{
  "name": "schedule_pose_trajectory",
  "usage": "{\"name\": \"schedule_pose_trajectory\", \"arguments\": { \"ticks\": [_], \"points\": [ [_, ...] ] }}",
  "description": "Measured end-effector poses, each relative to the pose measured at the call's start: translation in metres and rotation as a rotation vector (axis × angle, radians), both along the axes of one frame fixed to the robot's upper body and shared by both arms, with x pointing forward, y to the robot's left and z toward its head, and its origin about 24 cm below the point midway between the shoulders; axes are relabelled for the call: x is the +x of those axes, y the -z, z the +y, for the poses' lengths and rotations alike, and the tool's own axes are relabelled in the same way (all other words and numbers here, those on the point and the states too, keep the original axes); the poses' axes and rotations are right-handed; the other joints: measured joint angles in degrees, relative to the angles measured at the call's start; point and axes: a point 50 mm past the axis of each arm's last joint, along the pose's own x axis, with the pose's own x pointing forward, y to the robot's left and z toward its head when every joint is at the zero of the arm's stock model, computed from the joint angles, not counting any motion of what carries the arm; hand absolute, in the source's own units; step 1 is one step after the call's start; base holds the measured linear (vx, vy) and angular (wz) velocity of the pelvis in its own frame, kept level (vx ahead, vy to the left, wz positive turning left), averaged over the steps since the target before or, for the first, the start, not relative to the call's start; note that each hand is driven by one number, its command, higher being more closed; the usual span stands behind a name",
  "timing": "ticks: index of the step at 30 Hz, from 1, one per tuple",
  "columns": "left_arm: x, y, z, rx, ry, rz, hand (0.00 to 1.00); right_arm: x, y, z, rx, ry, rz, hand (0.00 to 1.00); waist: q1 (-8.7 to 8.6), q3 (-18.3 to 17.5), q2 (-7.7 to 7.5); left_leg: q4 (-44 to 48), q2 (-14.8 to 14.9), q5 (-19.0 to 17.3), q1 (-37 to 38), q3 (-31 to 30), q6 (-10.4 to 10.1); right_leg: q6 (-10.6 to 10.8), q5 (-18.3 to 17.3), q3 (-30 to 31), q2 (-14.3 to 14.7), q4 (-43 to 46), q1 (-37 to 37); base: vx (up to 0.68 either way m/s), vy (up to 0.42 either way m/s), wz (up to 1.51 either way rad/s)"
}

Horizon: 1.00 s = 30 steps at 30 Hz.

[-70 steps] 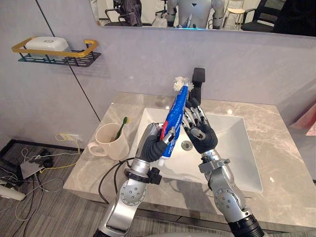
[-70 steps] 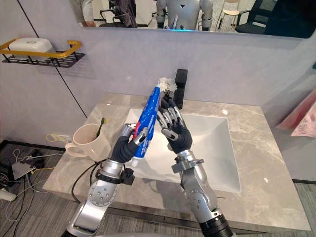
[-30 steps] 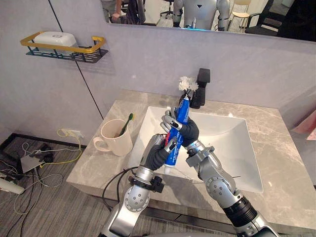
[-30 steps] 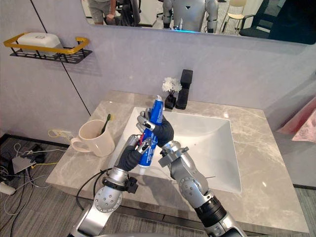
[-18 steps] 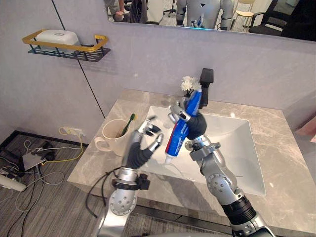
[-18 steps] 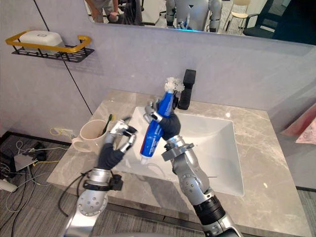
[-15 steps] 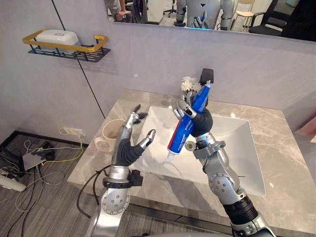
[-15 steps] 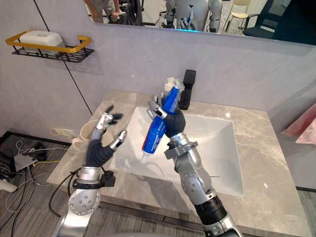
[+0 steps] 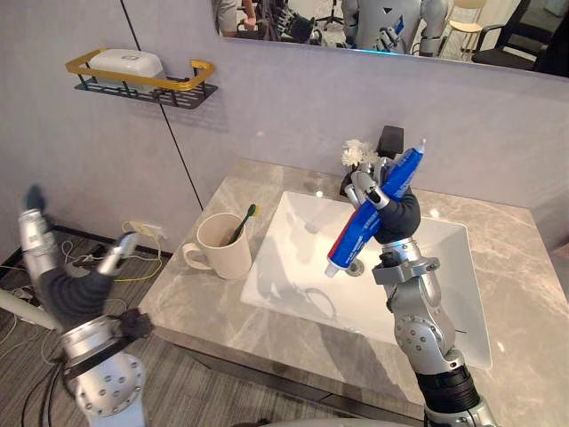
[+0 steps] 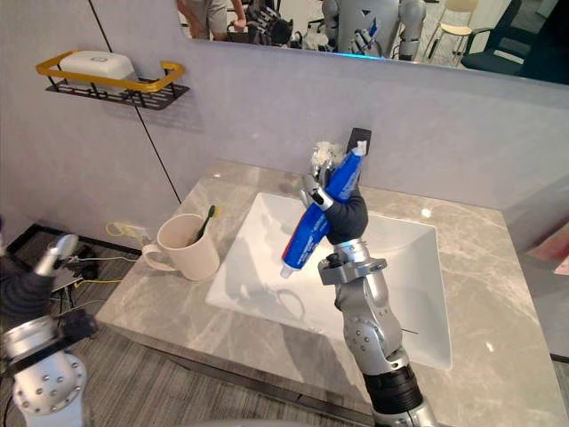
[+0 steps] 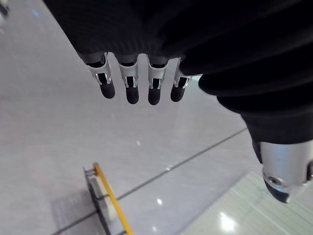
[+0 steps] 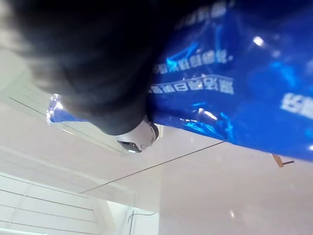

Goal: Organize washtable

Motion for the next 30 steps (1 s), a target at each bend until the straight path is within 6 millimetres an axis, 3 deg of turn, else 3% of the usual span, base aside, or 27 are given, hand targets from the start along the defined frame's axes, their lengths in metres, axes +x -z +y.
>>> {"name": "schedule_pose_trajectory", "arguments": {
  "ticks": [4, 7, 9, 11, 12, 16, 22, 30],
  "points": [
    [-0.009, 0.041, 0.02, -0.143, -0.099, 0.127, 0.0, 0.001, -0.001, -0.005, 0.016, 0.028, -0.002, 1.0, 0.11, -0.04, -0.06, 0.05, -0.2, -0.01, 0.08, -0.06, -0.01, 0.0, 0.0, -0.11, -0.26, 0.29, -0.14, 0.01, 0.009, 0.02],
    [-0.018, 0.09, 0.025, -0.316, -0.131, 0.29, 0.0, 0.001, 0.0, -0.005, 0.022, 0.037, 0.006, 1.0, 0.14, -0.05, -0.08, 0.03, -0.3, -0.03, 0.04, -0.05, -0.02, 0.0, 0.0, -0.14, -0.4, 0.3, -0.19, 0.0, 0.0, 0.0],
    [-0.029, 0.128, 0.021, -0.463, -0.149, 0.409, 0.0, 0.003, 0.003, -0.005, 0.028, 0.054, 0.025, 1.0, 0.12, -0.18, -0.29, 0.04, -0.27, -0.04, -0.28, -0.04, -0.03, 0.0, 0.0, -0.15, -0.38, 0.33, -0.55, -0.04, -0.005, 0.0],
    [-0.037, 0.149, 0.017, -0.543, -0.154, 0.481, 0.0, 0.003, 0.003, -0.005, 0.029, 0.058, 0.023, 1.0, 0.09, -0.21, -0.34, 0.08, -0.24, -0.04, -0.67, -0.05, -0.03, 0.0, 0.0, -0.18, -0.36, 0.37, -0.93, -0.05, -0.01, 0.0],
    [-0.047, 0.168, 0.013, -0.604, -0.17, 0.561, 0.0, 0.003, 0.003, -0.006, 0.032, 0.064, 0.02, 1.0, 0.01, -0.22, -0.34, 0.12, -0.23, -0.04, -0.62, -0.05, -0.03, 0.0, 0.0, -0.2, -0.37, 0.4, -0.89, -0.04, -0.008, 0.0],
    [-0.069, 0.207, -0.004, -0.73, -0.169, 0.738, 0.0, 0.002, 0.002, -0.007, 0.033, 0.078, 0.007, 1.0, -0.04, -0.24, -0.35, 0.16, -0.23, -0.03, -0.63, -0.1, -0.03, 0.01, 0.0, -0.3, -0.39, 0.47, -0.88, -0.05, -0.005, 0.0],
    [-0.084, 0.242, -0.036, -0.855, -0.066, 0.946, 0.0, -0.001, 0.01, -0.007, 0.025, 0.09, 0.042, 1.0, -0.06, -0.6, -0.85, 0.34, -0.32, -0.02, -0.75, -0.4, -0.01, 0.04, -0.03, -0.59, -0.5, 0.62, -0.84, -0.05, -0.001, 0.02],
    [-0.082, 0.258, -0.056, -0.892, 0.021, 1.055, 0.0, -0.002, 0.01, -0.004, -0.015, 0.11, 0.025, 1.0, -0.16, -0.76, -1.08, 0.59, -0.57, 0.0, -0.74, -0.75, 0.02, 0.08, -0.06, -0.6, -0.88, 1.07, -0.89, -0.01, 0.001, 0.0]
  ]
}}
